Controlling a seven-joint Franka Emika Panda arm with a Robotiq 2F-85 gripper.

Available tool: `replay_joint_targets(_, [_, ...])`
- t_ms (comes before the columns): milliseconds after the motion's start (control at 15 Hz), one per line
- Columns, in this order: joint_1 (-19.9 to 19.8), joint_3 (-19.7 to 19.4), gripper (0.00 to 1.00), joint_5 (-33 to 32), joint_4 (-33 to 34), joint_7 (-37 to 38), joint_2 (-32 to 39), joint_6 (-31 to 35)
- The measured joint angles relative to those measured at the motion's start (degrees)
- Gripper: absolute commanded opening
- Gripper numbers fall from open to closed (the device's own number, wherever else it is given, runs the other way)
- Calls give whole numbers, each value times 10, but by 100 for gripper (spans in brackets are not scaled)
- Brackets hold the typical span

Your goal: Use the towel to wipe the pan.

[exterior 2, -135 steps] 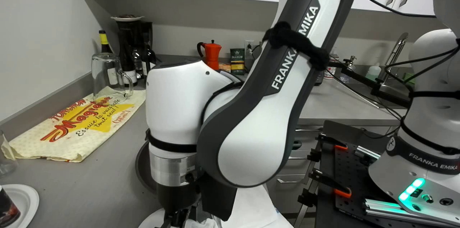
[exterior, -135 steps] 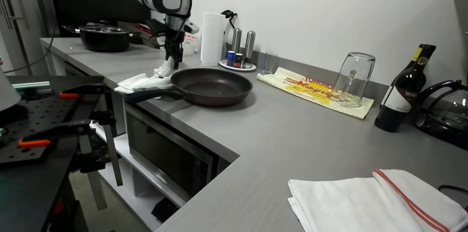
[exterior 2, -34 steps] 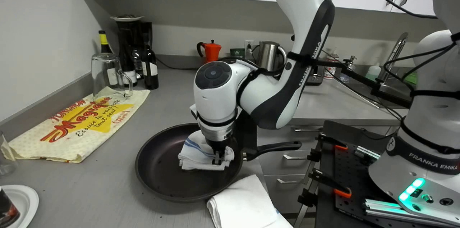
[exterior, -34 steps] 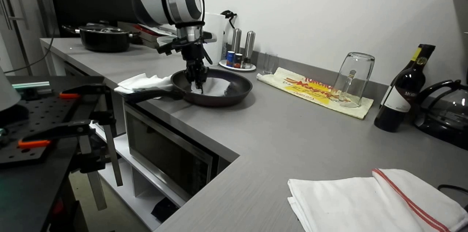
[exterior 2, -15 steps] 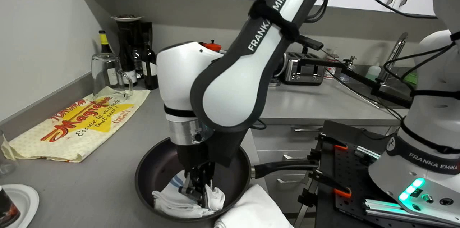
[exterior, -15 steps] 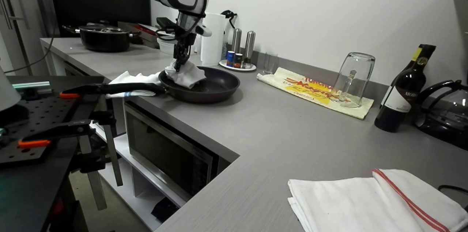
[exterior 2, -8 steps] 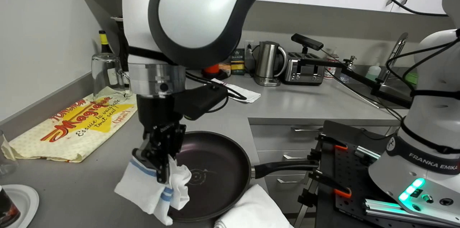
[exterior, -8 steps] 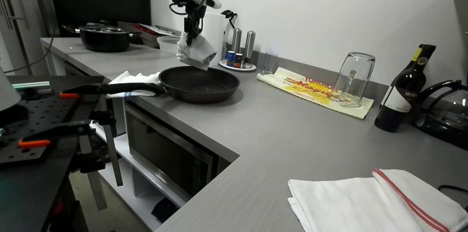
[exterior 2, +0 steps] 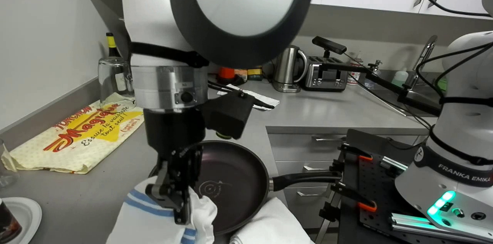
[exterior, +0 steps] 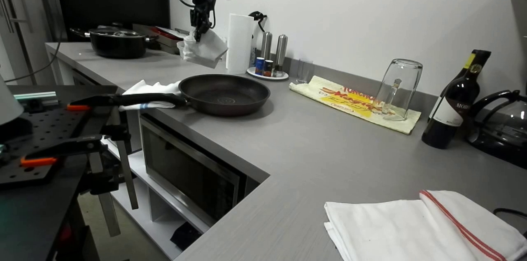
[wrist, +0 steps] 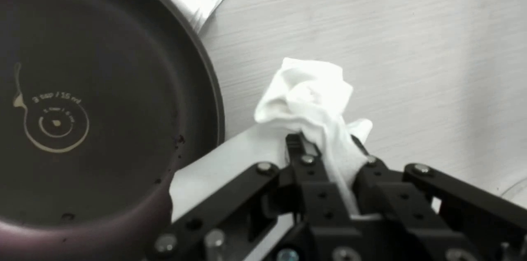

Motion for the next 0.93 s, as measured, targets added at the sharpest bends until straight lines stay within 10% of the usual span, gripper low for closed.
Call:
replay_joint_targets(867, [64,36,3,0,-54,-8,51,97])
replay_joint_targets(933, [67,36,39,0,-54,-8,57,111])
